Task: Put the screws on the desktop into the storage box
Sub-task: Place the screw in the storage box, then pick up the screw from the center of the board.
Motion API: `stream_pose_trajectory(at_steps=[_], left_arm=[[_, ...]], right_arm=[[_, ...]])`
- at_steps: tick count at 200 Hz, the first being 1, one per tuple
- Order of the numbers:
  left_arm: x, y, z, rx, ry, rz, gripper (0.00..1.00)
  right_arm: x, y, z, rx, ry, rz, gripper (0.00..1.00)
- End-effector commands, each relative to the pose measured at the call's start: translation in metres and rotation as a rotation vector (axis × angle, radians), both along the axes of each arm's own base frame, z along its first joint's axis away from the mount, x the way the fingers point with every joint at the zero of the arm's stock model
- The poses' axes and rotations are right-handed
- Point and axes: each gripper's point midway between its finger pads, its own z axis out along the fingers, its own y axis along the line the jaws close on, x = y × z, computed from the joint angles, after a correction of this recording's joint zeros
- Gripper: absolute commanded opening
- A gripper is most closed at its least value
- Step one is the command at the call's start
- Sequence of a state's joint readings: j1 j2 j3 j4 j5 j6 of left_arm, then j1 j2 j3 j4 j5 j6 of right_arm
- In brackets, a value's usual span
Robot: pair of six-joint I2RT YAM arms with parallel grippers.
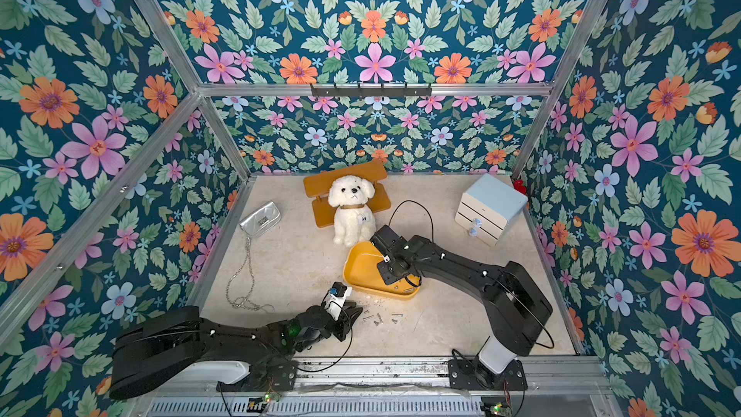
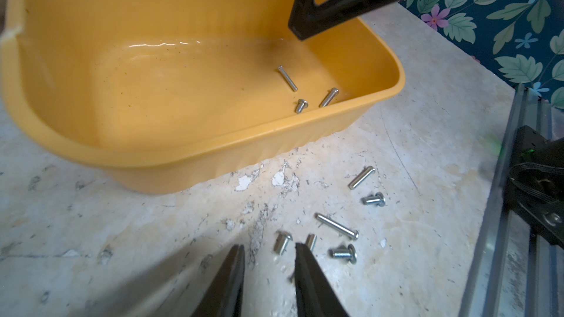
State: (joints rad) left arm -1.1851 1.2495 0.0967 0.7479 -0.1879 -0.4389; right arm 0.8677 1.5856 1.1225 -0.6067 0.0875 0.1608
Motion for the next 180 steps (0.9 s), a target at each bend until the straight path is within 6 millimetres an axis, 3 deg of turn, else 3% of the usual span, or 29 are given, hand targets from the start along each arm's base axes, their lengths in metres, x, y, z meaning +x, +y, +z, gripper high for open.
stream_pose_trajectory(at_steps=[1, 25, 45, 79, 129, 180], left_arm=[[0.004, 0.001, 0.005, -0.003, -0.019, 0.019, 0.34], [0.006, 0.002, 0.006, 0.0, -0.026, 0.032, 0.34], [0.007, 0.003, 0.005, 0.005, -0.025, 0.038, 0.34], [0.009, 0.005, 0.005, 0.014, -0.029, 0.052, 0.34], [0.01, 0.007, 0.003, 0.013, -0.031, 0.063, 0.34], [0.01, 0.007, 0.003, 0.014, -0.03, 0.064, 0.34]], right_arm=[[-0.017, 0.006, 0.011, 0.019, -0.018, 0.037, 0.22], [-0.052, 0.021, 0.013, 0.045, 0.0, 0.105, 0.22], [-0.083, 0.028, 0.004, 0.05, 0.033, 0.154, 0.22], [-0.112, 0.028, -0.019, 0.042, 0.07, 0.174, 0.22], [-0.12, 0.031, -0.05, 0.03, 0.112, 0.177, 0.25], [-0.117, 0.037, -0.062, 0.012, 0.127, 0.175, 0.25]])
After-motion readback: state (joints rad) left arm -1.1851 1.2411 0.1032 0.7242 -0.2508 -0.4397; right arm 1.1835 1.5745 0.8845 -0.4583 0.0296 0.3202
